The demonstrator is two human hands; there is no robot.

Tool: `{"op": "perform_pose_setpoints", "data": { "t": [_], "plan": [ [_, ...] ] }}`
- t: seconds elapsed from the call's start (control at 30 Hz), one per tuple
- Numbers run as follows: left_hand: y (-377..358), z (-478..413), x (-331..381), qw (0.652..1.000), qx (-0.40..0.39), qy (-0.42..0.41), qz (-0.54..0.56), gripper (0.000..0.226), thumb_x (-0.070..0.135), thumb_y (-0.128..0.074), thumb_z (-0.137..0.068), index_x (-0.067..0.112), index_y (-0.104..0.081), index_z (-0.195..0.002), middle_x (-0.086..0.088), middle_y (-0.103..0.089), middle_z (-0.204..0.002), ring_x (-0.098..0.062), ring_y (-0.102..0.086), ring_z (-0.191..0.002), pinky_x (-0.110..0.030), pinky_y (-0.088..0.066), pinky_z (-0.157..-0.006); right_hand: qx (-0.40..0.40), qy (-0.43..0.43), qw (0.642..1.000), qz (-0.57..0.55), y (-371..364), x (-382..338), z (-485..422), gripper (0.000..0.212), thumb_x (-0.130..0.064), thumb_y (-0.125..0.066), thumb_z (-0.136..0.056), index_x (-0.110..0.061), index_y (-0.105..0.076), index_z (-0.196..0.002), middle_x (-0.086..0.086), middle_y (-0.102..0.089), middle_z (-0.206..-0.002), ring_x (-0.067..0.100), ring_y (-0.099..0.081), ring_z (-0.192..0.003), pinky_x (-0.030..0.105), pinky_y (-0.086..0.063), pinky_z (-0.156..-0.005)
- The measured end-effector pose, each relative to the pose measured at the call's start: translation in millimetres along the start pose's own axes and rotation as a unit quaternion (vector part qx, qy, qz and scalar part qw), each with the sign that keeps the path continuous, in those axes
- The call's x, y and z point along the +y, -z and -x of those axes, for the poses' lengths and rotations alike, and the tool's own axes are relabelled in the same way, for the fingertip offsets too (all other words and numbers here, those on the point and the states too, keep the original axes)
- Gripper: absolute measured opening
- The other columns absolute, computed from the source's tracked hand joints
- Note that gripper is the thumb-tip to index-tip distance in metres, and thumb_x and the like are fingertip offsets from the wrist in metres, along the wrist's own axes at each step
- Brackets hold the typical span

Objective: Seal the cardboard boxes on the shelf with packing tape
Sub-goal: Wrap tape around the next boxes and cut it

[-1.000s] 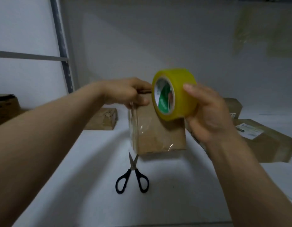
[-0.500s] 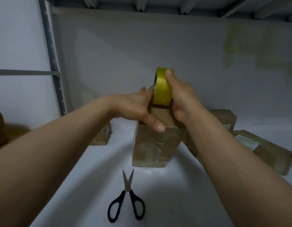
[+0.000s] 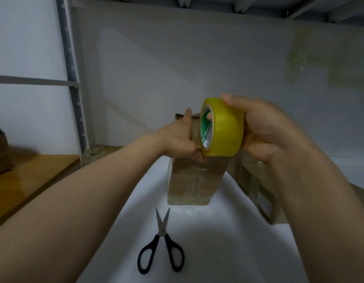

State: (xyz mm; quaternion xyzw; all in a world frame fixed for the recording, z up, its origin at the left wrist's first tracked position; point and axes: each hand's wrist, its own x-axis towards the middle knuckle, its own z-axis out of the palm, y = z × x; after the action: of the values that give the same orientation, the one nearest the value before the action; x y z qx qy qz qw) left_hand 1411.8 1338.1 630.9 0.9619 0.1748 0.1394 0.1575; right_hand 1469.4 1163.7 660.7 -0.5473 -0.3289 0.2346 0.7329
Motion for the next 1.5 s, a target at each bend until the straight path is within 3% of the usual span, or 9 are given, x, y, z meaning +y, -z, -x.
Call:
{"op": "perform_pose_setpoints", "data": {
  "t": [0.23, 0.47, 0.77, 0.87, 0.97, 1.1, 1.3, 1.4, 1.5],
  "plan": [
    [1, 0, -2, 0.999, 0.032, 0.014, -0.023, 0.113, 0.027, -0.071, -0.089, 0.012, 0.018, -0.158, -0.019, -0.053, -0.141, -0.030, -0.058, -0.117, -0.035, -0.049, -0.097, 0.016, -0.045, 0.998, 0.031, 8, 45, 41, 0.044, -0.040, -0.072, -0.073, -0.009, -0.073, -0.104, 0.014, -0.078, -0.099, 0.029, -0.075, -0.093, 0.054, -0.056, -0.093],
    [-2, -1, -8, 0.998, 0.050, -0.026, 0.028, 0.092, 0.028, -0.077, -0.084, 0.041, -0.019, -0.154, -0.001, -0.010, -0.156, -0.035, -0.041, -0.134, -0.031, -0.042, -0.101, 0.039, -0.059, 0.997, 0.028, 17, 75, 38, 0.022, -0.028, -0.066, -0.091, -0.009, -0.073, -0.100, 0.018, -0.076, -0.101, 0.028, -0.072, -0.081, 0.047, -0.056, -0.083],
    [-2, -10, 10, 0.973, 0.032, -0.056, -0.223, 0.052, 0.038, -0.051, -0.098, 0.040, -0.039, -0.148, 0.004, -0.049, -0.149, -0.026, -0.045, -0.135, -0.060, -0.023, -0.115, 0.045, -0.080, 0.995, 0.033, 26, 88, 13, 0.018, -0.027, -0.063, -0.096, -0.015, -0.068, -0.108, 0.013, -0.074, -0.105, 0.027, -0.070, -0.090, 0.046, -0.056, -0.088],
    [-8, -9, 3, 0.960, 0.127, -0.029, -0.246, 0.058, 0.040, -0.055, -0.094, 0.031, -0.038, -0.150, -0.003, -0.054, -0.140, -0.029, -0.047, -0.132, -0.065, -0.025, -0.113, 0.037, -0.062, 0.997, 0.039, 24, 87, 2, 0.027, -0.035, -0.062, -0.097, -0.014, -0.067, -0.113, 0.012, -0.074, -0.109, 0.026, -0.071, -0.093, 0.048, -0.055, -0.095],
    [-29, -1, -4, 0.961, 0.243, 0.046, -0.122, 0.063, 0.029, -0.064, -0.092, 0.016, -0.033, -0.145, -0.015, -0.047, -0.134, -0.039, -0.059, -0.111, -0.052, -0.049, -0.094, 0.013, -0.057, 0.998, 0.036, 14, 91, -6, 0.027, -0.038, -0.064, -0.095, -0.014, -0.069, -0.107, 0.006, -0.077, -0.097, 0.022, -0.073, -0.088, 0.045, -0.056, -0.093],
    [-33, 5, -5, 0.930, 0.316, 0.189, 0.004, 0.046, 0.033, -0.059, -0.090, 0.010, -0.041, -0.125, -0.015, -0.042, -0.130, -0.038, -0.050, -0.115, -0.046, -0.044, -0.095, 0.022, -0.053, 0.998, 0.040, 2, 100, -17, 0.029, -0.042, -0.065, -0.095, -0.014, -0.069, -0.102, 0.013, -0.076, -0.105, 0.025, -0.073, -0.090, 0.043, -0.057, -0.089],
    [-16, 7, 15, 0.911, 0.217, 0.226, 0.268, 0.099, 0.060, -0.083, -0.067, 0.017, -0.025, -0.134, -0.013, -0.043, -0.137, -0.036, -0.053, -0.118, -0.049, -0.051, -0.099, 0.061, -0.043, 0.997, 0.030, -2, 118, -9, 0.090, -0.081, -0.066, -0.067, -0.021, -0.053, -0.132, 0.002, -0.067, -0.124, 0.021, -0.065, -0.114, 0.050, -0.052, -0.101],
    [-19, -1, 17, 0.890, 0.198, 0.250, 0.326, 0.092, 0.040, -0.088, -0.067, 0.021, -0.018, -0.124, -0.016, -0.047, -0.132, -0.036, -0.057, -0.111, -0.048, -0.055, -0.094, 0.101, -0.030, 0.994, -0.024, 4, 126, -2, 0.054, -0.060, -0.053, -0.097, -0.012, -0.053, -0.124, -0.003, -0.064, -0.099, 0.011, -0.066, -0.089, 0.036, -0.059, -0.078],
    [-21, -3, 10, 0.852, 0.150, 0.262, 0.428, 0.072, 0.027, -0.083, -0.075, 0.007, -0.038, -0.129, -0.015, -0.061, -0.119, -0.032, -0.067, -0.098, -0.042, -0.060, -0.080, 0.148, -0.064, 0.983, 0.087, 8, 139, 17, 0.025, -0.031, -0.051, -0.102, -0.015, -0.057, -0.083, 0.003, -0.051, -0.075, 0.017, -0.052, -0.063, 0.034, -0.050, -0.061]
  ]
}}
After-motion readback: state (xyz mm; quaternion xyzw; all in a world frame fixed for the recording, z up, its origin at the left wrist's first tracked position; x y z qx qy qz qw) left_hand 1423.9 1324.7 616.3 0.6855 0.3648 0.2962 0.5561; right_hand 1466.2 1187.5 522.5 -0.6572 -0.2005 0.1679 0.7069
